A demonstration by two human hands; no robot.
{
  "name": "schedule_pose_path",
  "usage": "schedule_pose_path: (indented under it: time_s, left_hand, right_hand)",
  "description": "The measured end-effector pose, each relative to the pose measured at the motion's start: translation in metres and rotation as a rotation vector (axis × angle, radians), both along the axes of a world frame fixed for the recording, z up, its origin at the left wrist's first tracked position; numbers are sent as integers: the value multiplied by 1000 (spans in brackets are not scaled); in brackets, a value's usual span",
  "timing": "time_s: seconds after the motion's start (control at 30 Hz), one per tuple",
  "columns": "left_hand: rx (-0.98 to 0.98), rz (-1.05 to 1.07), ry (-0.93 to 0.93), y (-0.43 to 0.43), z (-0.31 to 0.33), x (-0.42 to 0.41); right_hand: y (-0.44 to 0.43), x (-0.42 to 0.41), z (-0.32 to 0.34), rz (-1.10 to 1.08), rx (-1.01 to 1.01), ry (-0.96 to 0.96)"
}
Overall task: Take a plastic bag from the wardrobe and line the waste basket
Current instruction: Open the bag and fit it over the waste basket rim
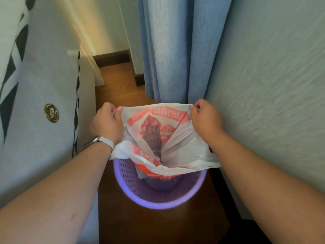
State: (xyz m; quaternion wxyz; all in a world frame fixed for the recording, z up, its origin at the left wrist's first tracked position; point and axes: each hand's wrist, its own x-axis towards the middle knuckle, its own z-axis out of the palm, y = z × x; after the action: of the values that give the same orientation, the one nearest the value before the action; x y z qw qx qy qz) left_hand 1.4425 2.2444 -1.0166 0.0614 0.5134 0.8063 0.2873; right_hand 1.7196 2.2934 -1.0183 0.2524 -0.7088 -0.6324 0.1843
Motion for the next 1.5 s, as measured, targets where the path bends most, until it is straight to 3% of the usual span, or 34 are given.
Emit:
schedule_pose_path:
  time_s: [0.17,0.3,0.4,0.6,0.77,0.93,1.13,1.27,1.37,1.5]
  left_hand:
    - [-125,-50,-148,13,-25,-17]
    - [-243,-35,-381,4,-45,-28]
    - [-370,-103,-349,-7,-51,-34]
    - [-186,37,-663,-9,-26,-22]
    - [-141,-110,-524,-13,6,0]
    - [-139,-339,-213,-50,36,29]
    - [-456,-573,-141,-97,74,33]
    - [-659,-710,59,-119,84,41]
    - [-713,-762,170,-133,79,39]
    - [-706,-754,172,-140,71,39]
  right_hand:
    - [23,2,-22,28,-172,32]
    - [19,13,-38,57,-329,228]
    - [13,21,-44,88,-452,301]
    - [8,19,-35,20,-349,404]
    - [-10,21,-7,150,-214,321]
    - [-63,26,19,396,-130,170]
    - [-122,44,18,439,-153,113]
    - [-135,52,19,498,-237,90]
    - [-141,59,20,548,-275,96]
    - [-159,63,12,528,-203,33]
